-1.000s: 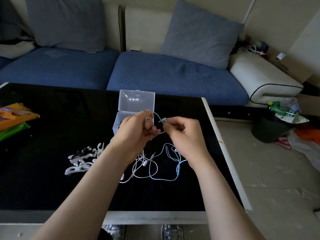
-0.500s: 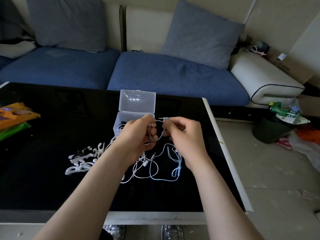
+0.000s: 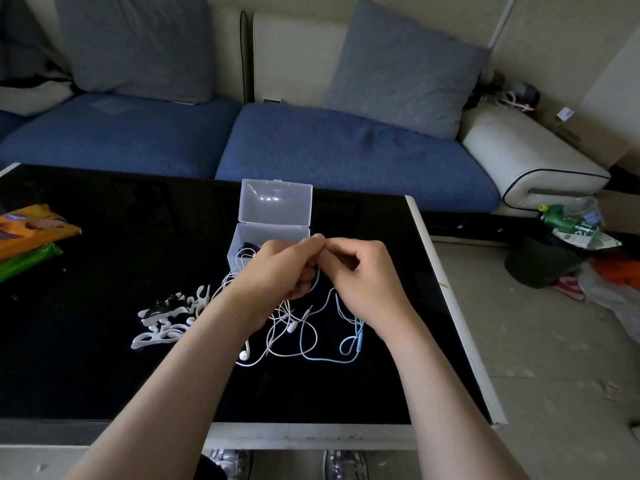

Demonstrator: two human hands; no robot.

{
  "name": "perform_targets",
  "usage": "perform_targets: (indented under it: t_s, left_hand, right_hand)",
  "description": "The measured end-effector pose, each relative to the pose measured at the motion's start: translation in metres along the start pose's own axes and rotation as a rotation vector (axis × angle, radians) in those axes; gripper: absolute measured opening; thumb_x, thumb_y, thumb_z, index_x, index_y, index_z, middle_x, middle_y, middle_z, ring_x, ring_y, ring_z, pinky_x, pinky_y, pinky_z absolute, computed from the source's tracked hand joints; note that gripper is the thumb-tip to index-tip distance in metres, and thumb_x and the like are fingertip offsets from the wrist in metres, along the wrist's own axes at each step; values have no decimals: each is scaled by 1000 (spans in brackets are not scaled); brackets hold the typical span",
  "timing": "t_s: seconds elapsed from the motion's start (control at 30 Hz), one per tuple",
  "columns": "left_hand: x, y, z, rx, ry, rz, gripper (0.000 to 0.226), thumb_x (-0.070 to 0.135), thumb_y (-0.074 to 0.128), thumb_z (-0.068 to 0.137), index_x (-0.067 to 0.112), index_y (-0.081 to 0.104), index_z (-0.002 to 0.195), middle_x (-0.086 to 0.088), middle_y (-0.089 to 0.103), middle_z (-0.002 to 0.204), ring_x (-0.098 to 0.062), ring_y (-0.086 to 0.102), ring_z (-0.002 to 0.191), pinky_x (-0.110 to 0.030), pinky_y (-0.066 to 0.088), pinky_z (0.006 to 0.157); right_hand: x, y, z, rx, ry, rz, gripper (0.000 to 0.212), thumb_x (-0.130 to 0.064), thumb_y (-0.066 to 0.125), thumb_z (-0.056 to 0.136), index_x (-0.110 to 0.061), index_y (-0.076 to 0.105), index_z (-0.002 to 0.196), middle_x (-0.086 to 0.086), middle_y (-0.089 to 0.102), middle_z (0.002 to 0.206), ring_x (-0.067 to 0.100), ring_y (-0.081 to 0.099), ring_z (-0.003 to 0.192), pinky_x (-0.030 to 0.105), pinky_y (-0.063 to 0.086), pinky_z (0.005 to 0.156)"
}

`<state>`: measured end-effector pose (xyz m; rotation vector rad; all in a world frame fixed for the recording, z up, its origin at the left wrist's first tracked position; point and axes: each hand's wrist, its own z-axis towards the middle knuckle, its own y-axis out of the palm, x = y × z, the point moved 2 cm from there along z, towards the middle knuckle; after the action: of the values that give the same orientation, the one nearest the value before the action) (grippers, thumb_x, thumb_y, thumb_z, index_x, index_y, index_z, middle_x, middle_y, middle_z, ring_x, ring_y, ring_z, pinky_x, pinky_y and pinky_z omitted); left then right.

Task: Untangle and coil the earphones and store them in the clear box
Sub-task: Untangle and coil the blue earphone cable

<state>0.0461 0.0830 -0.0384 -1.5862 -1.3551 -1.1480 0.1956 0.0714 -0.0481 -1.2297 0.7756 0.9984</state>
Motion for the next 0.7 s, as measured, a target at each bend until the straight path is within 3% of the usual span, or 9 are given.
perform_targets:
  t_s: [0.07,0.2,0.27,0.37,0.43,0.5,0.6,0.7]
  left_hand:
    - [-1,1,0,-19,3,7,34,37,55,109,15,57,83,0,41,65,-15,39,55,-28,37,61]
    - [0,1,1,-27,-89,-188,33,31,51,110,17,53,80,3,43,59,-14,39,49,-30,36,61]
    - [2,1,1,-59,-106,-310,31,30,53,109,16,57,82,2,48,61,-13,41,49,-30,39,64]
    - [4,2,-1,-63,-64,-376,27,33,53,110,15,62,92,3,65,72,-10,49,52,-29,44,68]
    - [4,2,-1,-25,-26,-357,26,35,53,110,14,64,100,0,80,92,-11,64,62,-31,46,73]
    - [3,1,-1,42,2,-283,29,36,54,110,10,66,105,-3,82,103,-12,76,77,-31,47,76]
    - [-1,-5,1,171,62,-123,34,34,56,110,5,72,106,-2,82,102,-14,80,87,-27,49,72]
    - [-4,-9,3,228,124,-1,35,30,57,109,1,75,103,-4,82,99,-18,80,82,-28,60,71]
  right_hand:
    - [0,-3,0,-26,13,-3,19,-26,64,106,-26,84,107,2,80,93,34,74,96,56,59,88]
    - [6,-6,0,43,96,-42,22,-17,65,105,-26,83,113,-7,81,92,19,76,90,42,62,88]
    - [8,-7,0,117,138,-29,15,-20,69,103,-25,82,104,-6,79,83,12,75,79,34,62,79]
    - [6,-10,-4,175,249,17,13,-28,75,98,-18,77,90,1,77,70,13,67,53,33,52,53]
    - [3,-9,-7,105,279,-15,20,-31,76,97,-14,74,85,4,75,66,15,62,45,27,47,46]
    - [-3,-3,-9,-48,255,-75,17,-27,74,97,-15,75,85,6,75,65,15,60,43,26,47,43]
    - [-6,2,-13,-244,234,-170,17,-21,69,97,-17,79,84,5,75,67,17,62,45,28,51,44]
    - [-9,4,-15,-320,199,-199,19,-22,70,96,-18,80,81,6,73,62,19,63,46,31,54,48]
